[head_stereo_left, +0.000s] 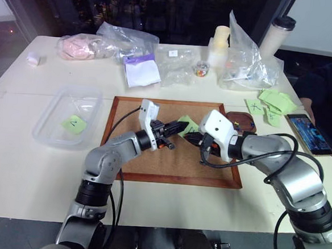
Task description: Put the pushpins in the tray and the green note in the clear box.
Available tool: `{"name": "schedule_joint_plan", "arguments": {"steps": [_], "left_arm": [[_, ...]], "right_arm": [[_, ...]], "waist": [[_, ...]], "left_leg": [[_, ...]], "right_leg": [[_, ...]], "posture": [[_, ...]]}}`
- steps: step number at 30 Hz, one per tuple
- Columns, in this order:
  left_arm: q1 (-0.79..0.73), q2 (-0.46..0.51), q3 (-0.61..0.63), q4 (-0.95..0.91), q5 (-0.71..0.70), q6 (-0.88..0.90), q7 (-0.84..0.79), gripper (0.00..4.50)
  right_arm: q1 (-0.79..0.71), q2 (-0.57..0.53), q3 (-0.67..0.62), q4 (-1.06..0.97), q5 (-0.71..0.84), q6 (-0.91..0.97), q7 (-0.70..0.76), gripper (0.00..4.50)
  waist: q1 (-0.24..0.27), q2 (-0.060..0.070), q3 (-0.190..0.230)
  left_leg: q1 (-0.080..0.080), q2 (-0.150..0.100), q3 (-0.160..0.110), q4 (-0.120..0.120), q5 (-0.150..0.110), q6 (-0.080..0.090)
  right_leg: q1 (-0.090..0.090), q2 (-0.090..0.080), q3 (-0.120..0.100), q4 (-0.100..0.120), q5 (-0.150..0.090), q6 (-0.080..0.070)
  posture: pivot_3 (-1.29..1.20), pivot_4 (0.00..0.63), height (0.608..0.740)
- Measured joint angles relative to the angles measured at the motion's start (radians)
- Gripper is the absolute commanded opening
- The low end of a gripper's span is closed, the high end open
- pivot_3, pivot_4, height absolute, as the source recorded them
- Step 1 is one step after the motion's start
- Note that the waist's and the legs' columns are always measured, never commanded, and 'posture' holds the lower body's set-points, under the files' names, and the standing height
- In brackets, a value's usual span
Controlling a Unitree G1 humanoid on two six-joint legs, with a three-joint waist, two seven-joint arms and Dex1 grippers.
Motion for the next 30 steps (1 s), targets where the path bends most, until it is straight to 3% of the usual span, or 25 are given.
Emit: {"name": "schedule_joint_plan", "arguments": {"steps": [8,18,23,30], "left_arm": [[0.012,0.019,-0.027,0.0,0.05,-0.044,0.007,0.06],[0.041,0.046,-0.05,0.036,0.142,-0.136,-0.001,0.06],[0.064,0.059,-0.051,0.017,0.146,-0.138,-0.007,0.06],[0.108,0.162,-0.045,-0.142,0.121,-0.102,-0.055,0.06]], "right_arm": [[-0.012,0.0,-0.024,-0.002,0.03,0.014,0.0,0.0],[-0.096,-0.011,-0.2,0.083,0.124,0.081,-0.003,0.0],[-0.135,-0.016,-0.27,0.271,0.115,0.048,-0.027,0.0],[-0.143,-0.037,-0.233,0.757,-0.068,-0.227,-0.088,0.0]], "waist": [[0.001,0.0,0.0],[0.0,0.0,0.0],[0.003,0.0,0.0],[0.0,0.0,0.0]], "left_leg": [[0.0,0.0,0.0,0.0,0.0,0.0],[0.0,0.0,0.0,0.0,0.0,0.0],[0.0,0.0,0.0,0.0,0.0,0.0],[0.0,0.0,0.003,0.0,0.0,0.0]], "right_leg": [[0.0,0.0,0.0,0.0,0.0,0.0],[0.0,0.0,0.0,0.0,0.0,0.0],[0.0,0.0,0.0,0.0,0.0,0.0],[0.0,0.0,0.0,0.0,0.0,0.0]], "posture": [[0.0,0.15,0.74],[0.0,0.15,0.74],[0.0,0.15,0.74],[0.0,0.15,0.74]]}}
